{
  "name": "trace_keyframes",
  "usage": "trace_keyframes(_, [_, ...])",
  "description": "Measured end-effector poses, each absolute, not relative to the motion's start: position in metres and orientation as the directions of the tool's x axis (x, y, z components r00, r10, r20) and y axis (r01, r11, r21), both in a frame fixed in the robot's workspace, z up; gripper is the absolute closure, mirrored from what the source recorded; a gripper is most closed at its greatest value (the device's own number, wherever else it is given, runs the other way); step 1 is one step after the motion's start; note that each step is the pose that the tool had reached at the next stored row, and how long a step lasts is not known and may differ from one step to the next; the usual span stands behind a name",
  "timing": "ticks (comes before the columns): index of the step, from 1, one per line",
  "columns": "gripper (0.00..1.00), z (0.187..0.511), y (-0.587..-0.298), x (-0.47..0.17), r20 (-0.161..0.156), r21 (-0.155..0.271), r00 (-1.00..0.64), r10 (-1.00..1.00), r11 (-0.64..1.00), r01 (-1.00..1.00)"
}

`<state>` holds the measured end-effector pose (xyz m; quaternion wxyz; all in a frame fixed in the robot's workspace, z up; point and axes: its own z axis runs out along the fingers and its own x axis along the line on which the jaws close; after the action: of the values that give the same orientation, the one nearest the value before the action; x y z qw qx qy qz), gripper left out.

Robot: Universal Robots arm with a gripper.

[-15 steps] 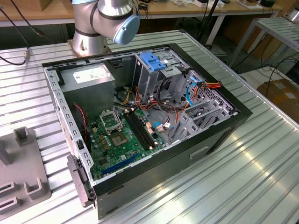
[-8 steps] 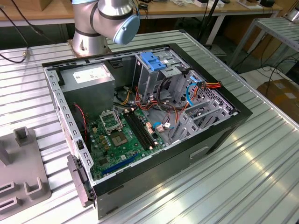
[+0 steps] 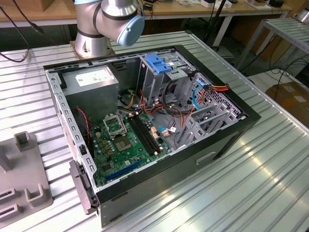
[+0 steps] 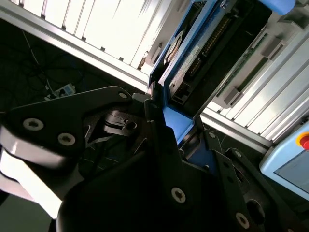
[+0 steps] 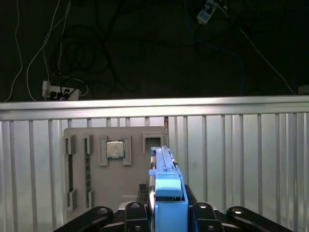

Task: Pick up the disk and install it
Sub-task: 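Pick up the disk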

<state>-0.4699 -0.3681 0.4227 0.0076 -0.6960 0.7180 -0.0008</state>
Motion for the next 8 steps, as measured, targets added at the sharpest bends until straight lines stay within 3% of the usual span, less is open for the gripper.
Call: trace_keyframes(8, [0.63,0.441,-0.368,-0.470,-0.016,-0.010,-0.031,-0.999,0.031,-0.999])
